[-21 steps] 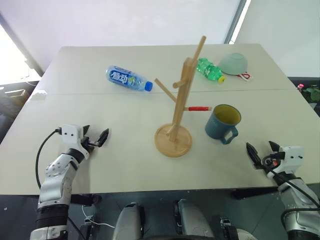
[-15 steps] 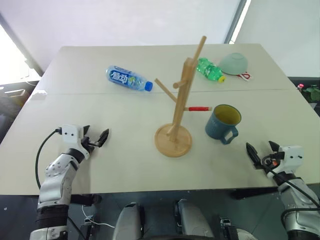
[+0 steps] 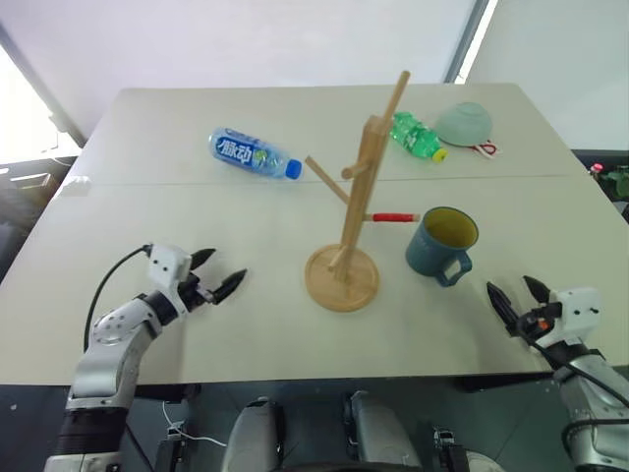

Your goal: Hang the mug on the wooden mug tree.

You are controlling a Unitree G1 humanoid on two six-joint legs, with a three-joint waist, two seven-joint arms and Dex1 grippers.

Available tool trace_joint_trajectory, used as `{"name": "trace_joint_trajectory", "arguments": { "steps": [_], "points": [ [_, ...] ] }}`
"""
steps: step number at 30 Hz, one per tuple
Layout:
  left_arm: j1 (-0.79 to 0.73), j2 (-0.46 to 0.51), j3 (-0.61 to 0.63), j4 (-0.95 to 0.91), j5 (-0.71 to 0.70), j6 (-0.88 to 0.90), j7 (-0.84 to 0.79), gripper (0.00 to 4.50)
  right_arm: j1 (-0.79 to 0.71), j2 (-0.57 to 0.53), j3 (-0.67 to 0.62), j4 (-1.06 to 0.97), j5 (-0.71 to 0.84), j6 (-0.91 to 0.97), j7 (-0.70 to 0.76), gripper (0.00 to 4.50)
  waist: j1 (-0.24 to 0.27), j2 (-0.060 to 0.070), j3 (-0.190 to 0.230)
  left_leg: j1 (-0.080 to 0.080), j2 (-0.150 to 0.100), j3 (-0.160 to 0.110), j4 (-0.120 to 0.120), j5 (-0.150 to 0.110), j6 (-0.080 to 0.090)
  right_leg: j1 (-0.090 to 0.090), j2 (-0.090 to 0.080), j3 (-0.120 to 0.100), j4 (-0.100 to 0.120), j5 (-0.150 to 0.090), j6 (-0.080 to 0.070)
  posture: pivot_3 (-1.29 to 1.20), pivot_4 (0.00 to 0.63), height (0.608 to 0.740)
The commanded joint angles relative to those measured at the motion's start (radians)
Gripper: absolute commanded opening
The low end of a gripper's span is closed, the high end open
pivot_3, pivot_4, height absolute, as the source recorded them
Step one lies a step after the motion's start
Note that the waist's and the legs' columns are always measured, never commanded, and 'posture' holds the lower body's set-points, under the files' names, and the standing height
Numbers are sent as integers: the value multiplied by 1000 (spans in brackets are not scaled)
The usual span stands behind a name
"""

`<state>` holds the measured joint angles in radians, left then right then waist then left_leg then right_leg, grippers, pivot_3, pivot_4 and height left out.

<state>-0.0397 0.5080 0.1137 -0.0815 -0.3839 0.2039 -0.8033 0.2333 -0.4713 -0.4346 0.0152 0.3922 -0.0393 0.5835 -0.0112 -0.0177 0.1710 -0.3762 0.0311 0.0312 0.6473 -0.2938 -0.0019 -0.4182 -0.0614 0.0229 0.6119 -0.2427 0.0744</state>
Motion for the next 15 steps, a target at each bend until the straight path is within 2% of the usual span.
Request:
{"name": "trace_joint_trajectory", "arguments": {
  "steps": [1, 4, 9, 12, 15],
  "points": [
    [17, 35, -93, -113, -16, -40, -139, 4500, 58, -5, 14, -126, 47, 11, 62, 1598, 0, 0, 0, -1, 0, 0, 0, 0, 0, -1, 0, 0, 0, 0, 0, 0, 150, 740],
    [17, 51, -151, -151, -17, -47, -207, 4500, 108, -11, 53, -207, 64, 46, 105, 63, -1, 1, 0, -1, 0, 0, 0, 0, 0, -1, 0, 0, 0, 0, 0, 0, 150, 740],
    [6, 49, -214, -201, -17, -44, -258, 4500, 128, -5, 112, -318, 68, 102, 108, 63, -1, 1, -1, 0, 0, 0, 0, 0, 0, -1, 0, 0, 0, 0, 0, 0, 150, 740],
    [-21, 31, -251, -217, -20, -40, -273, 4500, 83, 6, 183, -365, 24, 139, 68, 63, 0, 1, -1, 0, 0, 0, 1, 0, 0, -1, 0, 0, 0, 0, 0, 0, 150, 740],
    [-32, 20, -257, -206, -21, -53, -276, 4500, 26, 21, 213, -328, -25, 134, 22, 63, 0, 1, -1, -1, 0, 1, 2, 0, 0, -1, 1, 0, 1, 0, 0, 0, 150, 740]
  ]
}}
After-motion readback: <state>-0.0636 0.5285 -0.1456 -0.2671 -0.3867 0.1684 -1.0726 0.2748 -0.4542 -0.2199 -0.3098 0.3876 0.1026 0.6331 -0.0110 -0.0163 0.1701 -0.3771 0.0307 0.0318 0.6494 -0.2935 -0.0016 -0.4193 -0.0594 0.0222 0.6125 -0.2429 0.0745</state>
